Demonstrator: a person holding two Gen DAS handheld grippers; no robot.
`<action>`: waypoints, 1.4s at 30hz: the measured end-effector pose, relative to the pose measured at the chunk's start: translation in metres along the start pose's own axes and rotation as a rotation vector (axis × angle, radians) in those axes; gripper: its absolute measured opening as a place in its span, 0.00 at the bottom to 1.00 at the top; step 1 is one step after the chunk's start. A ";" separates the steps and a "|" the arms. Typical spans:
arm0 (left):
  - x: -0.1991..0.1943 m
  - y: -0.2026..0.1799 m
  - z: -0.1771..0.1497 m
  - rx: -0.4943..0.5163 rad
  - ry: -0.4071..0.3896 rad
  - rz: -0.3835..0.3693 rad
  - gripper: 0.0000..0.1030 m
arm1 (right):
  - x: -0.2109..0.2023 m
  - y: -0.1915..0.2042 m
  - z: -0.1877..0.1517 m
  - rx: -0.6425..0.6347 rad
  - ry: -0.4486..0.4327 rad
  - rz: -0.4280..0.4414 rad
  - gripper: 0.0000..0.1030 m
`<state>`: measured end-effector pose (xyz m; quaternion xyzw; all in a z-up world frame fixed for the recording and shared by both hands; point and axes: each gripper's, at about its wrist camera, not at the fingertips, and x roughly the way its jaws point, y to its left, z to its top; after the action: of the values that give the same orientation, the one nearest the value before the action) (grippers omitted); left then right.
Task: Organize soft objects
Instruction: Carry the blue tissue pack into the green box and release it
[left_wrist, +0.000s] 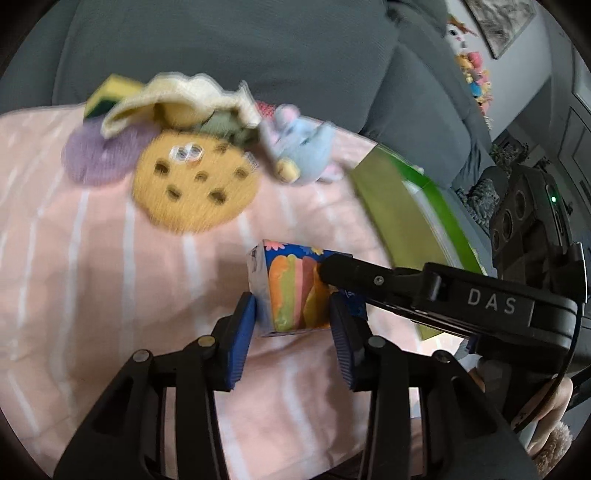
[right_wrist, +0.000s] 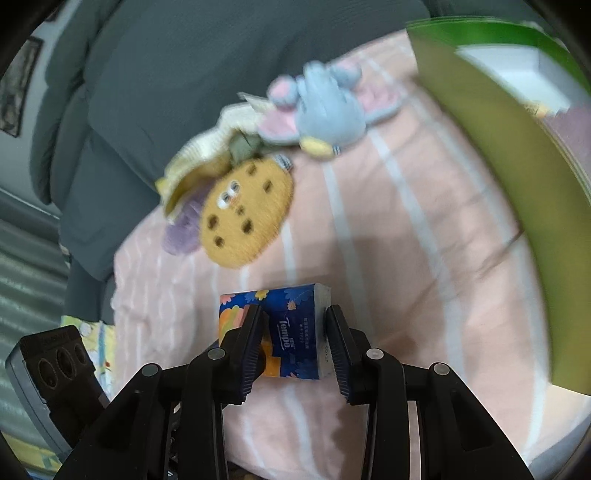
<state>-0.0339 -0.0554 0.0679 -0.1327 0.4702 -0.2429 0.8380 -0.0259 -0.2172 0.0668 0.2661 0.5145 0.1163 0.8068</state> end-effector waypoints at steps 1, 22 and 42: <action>-0.005 -0.008 0.003 0.015 -0.018 0.001 0.37 | -0.009 0.002 0.001 -0.006 -0.023 0.005 0.37; -0.037 -0.130 0.039 0.217 -0.184 -0.106 0.38 | -0.156 -0.013 0.009 -0.052 -0.412 -0.017 0.37; 0.049 -0.217 0.047 0.322 -0.068 -0.194 0.37 | -0.193 -0.118 0.030 0.118 -0.502 -0.091 0.37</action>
<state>-0.0333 -0.2653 0.1552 -0.0499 0.3816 -0.3901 0.8365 -0.0945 -0.4136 0.1601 0.3100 0.3154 -0.0199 0.8967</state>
